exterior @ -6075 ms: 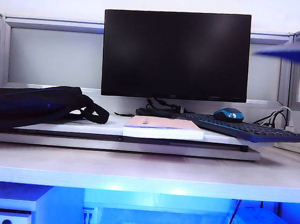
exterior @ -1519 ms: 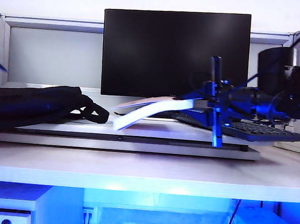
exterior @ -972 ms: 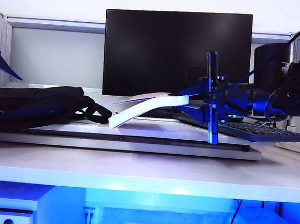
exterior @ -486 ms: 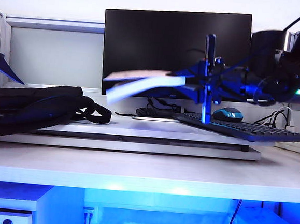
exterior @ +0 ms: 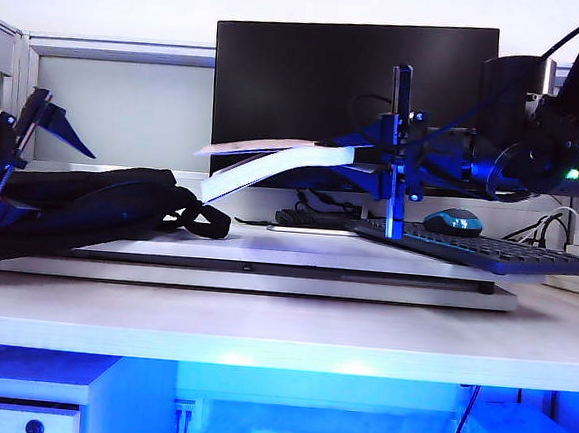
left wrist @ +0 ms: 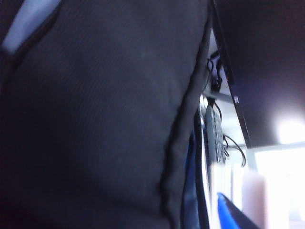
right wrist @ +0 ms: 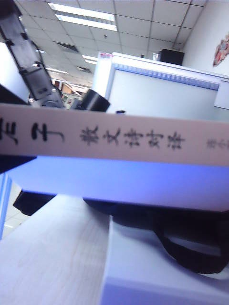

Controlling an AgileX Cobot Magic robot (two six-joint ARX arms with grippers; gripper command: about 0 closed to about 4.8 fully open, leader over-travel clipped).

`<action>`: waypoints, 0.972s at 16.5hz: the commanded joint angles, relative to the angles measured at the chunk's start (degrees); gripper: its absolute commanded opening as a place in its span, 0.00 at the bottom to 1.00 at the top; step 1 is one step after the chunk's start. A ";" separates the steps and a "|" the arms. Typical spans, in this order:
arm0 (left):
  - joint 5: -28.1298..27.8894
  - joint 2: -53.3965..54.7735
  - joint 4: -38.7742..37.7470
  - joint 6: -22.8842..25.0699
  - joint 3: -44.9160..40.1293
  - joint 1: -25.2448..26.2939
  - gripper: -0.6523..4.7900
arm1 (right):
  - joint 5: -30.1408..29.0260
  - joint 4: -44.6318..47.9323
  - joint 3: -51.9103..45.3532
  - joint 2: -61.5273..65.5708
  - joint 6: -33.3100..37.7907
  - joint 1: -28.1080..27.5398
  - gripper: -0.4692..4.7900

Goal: Pick up the book on the desk and put it into the open backpack.

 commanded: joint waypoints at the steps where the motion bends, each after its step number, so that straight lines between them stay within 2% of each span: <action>1: 0.57 0.44 0.26 0.94 0.72 0.00 0.19 | -0.76 4.07 0.63 -0.90 -0.15 0.13 0.08; 2: 1.42 0.44 1.09 0.92 0.72 0.00 0.11 | -0.74 4.09 0.63 -0.90 0.11 0.13 0.08; 4: 5.07 0.44 5.60 -0.44 0.72 0.00 0.11 | -0.76 4.33 0.66 -0.90 0.87 0.63 0.08; 7: 7.23 0.44 15.85 -8.11 0.72 0.24 0.11 | -0.55 5.33 1.11 -0.87 1.38 2.32 0.08; 9: 7.48 0.42 25.62 -14.47 0.72 0.72 0.11 | -0.68 4.13 6.40 -0.85 1.33 3.45 0.08; 13: 8.57 0.42 37.86 -22.40 0.72 1.88 0.11 | -0.26 -8.66 15.85 -0.83 -3.80 3.80 0.08; 14: 8.28 0.42 44.35 -26.53 0.72 2.21 0.11 | 1.49 -13.18 17.79 -0.83 -6.62 4.44 0.08; 16: 8.46 0.31 51.25 -32.28 0.72 3.32 0.11 | 4.68 -18.25 20.70 -0.59 -9.44 5.64 0.08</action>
